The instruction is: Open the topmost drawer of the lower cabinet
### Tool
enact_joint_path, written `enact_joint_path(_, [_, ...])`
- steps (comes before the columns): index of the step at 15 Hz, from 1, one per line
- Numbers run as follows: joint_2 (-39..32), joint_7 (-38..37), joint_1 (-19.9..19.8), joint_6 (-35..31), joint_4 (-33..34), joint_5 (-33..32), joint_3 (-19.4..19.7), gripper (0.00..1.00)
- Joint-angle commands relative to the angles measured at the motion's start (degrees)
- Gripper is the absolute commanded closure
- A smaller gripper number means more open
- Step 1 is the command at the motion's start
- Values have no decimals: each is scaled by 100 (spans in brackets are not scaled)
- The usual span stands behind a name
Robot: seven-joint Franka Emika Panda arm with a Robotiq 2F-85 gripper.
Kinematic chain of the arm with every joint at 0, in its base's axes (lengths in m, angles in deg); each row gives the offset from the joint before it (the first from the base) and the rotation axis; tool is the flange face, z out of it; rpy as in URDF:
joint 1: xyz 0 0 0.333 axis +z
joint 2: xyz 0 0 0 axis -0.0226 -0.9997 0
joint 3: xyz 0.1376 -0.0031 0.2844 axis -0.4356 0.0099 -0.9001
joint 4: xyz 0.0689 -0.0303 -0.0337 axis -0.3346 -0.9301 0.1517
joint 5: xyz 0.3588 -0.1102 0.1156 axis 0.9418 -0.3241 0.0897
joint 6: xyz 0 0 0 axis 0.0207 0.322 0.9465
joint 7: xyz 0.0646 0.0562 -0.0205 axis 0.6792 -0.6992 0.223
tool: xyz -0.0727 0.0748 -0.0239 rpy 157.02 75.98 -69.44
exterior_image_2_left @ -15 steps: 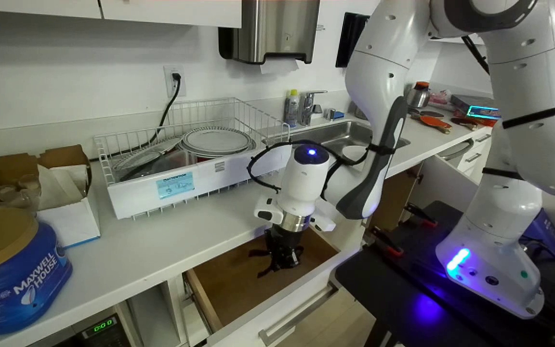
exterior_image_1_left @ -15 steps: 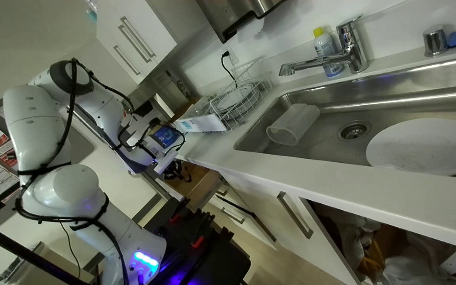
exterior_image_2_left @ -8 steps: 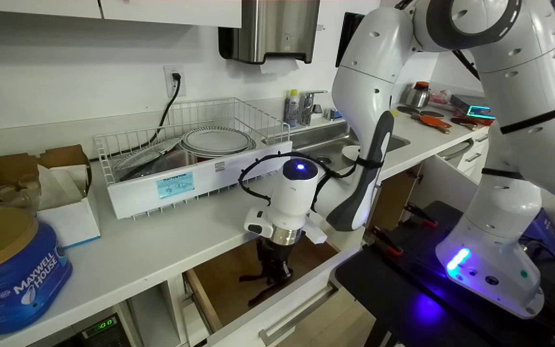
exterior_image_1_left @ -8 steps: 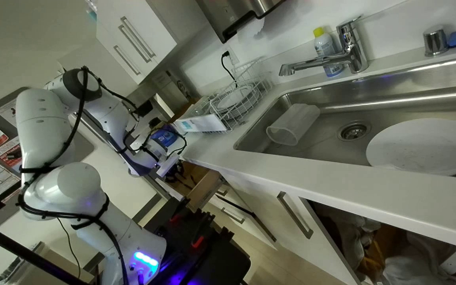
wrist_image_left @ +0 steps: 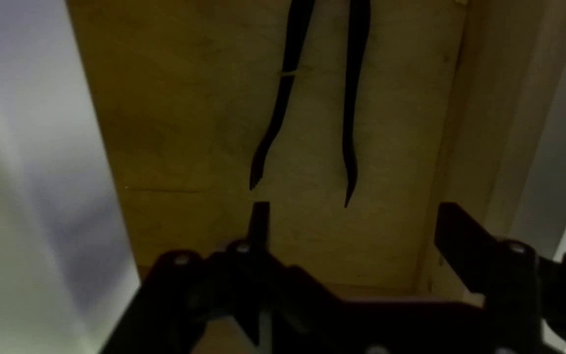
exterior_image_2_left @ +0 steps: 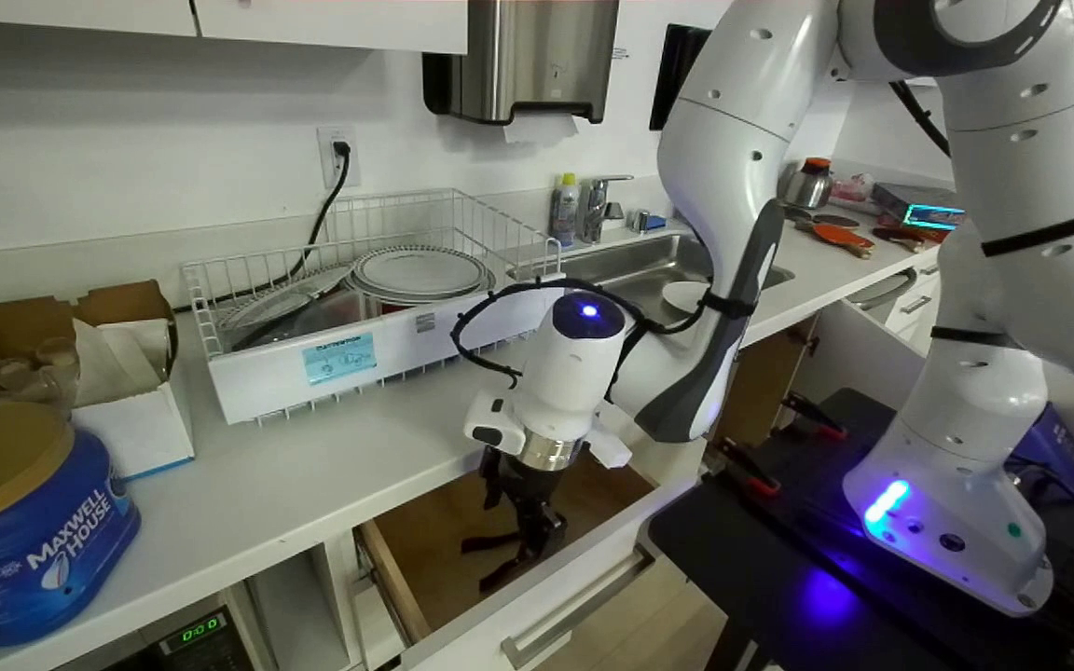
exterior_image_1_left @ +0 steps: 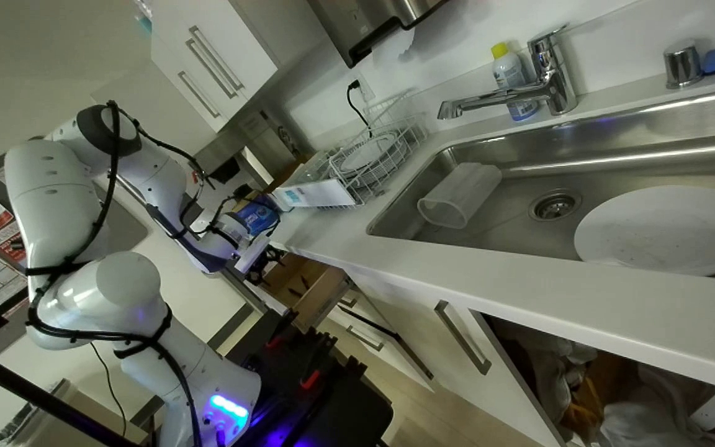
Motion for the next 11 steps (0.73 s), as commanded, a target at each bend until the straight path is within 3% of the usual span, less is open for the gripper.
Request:
enact_joint_path(1, [1010, -239, 136, 351, -662, -29, 47, 0])
enact_joint_path(11, [3245, 143, 45, 1314, -1696, 704, -362, 0])
